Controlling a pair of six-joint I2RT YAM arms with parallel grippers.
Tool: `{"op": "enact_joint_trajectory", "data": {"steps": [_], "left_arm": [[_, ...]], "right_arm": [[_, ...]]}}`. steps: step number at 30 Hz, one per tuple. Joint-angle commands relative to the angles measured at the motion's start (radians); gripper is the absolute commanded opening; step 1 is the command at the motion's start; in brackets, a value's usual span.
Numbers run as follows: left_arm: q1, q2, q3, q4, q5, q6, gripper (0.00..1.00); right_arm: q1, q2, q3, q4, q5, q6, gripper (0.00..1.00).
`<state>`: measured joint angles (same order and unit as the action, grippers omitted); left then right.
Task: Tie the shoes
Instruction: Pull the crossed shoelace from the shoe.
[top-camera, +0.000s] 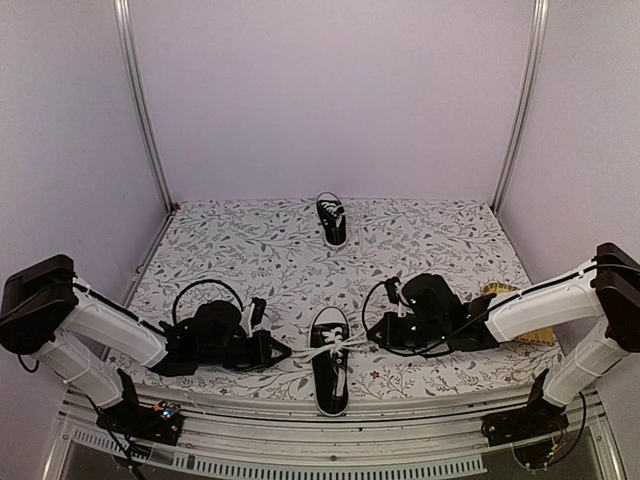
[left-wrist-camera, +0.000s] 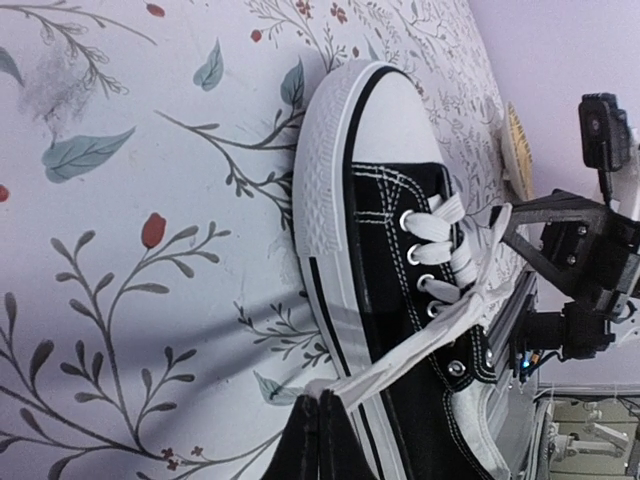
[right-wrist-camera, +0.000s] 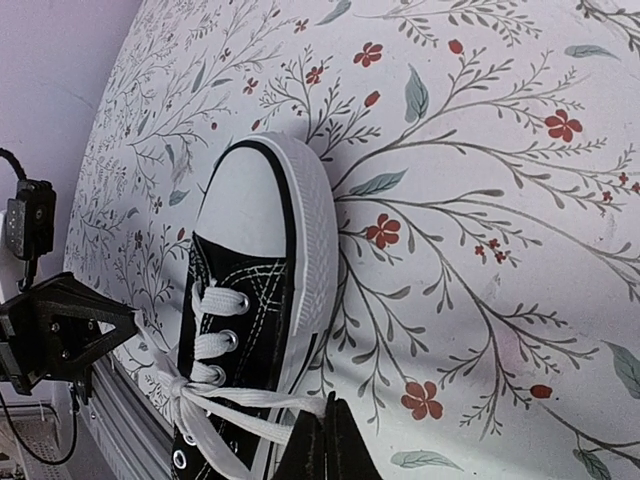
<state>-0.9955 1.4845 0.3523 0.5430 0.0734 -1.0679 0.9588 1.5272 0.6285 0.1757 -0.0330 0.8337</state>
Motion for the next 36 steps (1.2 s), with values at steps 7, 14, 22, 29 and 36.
{"op": "enact_joint_trajectory", "data": {"steps": [7,14,22,29,36], "left_arm": [[-0.007,-0.024,-0.037,-0.049,-0.053,-0.04,0.0],[-0.006,-0.019,-0.035,-0.067,-0.055,-0.041,0.0],[-0.019,-0.04,0.041,-0.152,-0.034,0.033,0.38],[-0.133,-0.048,0.32,-0.555,-0.223,0.089,0.66],[-0.243,0.095,0.467,-0.611,-0.186,0.026,0.65]], "right_arm": [[-0.014,-0.046,-0.046,-0.073,0.076,0.007,0.02],[-0.015,-0.06,-0.058,-0.071,0.079,0.009,0.02],[-0.016,-0.114,-0.046,-0.032,0.021,-0.076,0.38],[-0.036,-0.216,-0.009,-0.155,0.048,-0.163,0.69],[-0.078,-0.29,-0.029,-0.225,0.089,-0.178,0.74]]}}
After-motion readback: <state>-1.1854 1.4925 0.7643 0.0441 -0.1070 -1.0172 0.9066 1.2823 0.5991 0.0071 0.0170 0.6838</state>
